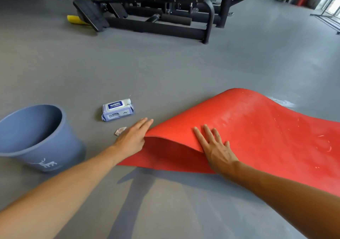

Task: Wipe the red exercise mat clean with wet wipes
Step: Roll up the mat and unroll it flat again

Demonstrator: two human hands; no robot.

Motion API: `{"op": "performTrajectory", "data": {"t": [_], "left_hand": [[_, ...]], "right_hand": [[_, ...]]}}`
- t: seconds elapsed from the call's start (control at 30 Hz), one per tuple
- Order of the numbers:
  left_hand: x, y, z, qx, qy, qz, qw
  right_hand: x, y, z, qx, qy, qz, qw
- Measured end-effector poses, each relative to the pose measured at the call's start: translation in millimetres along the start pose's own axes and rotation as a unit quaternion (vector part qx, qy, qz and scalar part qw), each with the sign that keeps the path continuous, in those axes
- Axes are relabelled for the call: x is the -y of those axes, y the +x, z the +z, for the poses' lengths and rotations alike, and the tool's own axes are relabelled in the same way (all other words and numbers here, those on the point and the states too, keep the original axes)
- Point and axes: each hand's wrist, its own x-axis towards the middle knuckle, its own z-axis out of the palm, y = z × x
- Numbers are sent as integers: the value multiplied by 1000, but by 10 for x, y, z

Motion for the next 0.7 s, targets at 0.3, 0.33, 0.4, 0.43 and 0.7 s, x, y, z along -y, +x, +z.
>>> {"op": "performTrajectory", "data": {"t": [0.3,0.33,0.4,0.43,0.7], "left_hand": [[-57,212,-526,77,142,12,987],[-93,233,-657,67,172,20,983],[-127,285,-871,3,226,48,973],[-172,311,-969,-44,246,66,966],[-88,-338,-294,-53,311,64,947]], "right_hand": [[-17,45,-92,20,-39,4,999],[-5,58,-126,20,-39,3,999],[30,93,-185,14,-44,7,999],[47,104,-209,6,-50,12,999],[57,-212,201,29,-85,-65,994]]}}
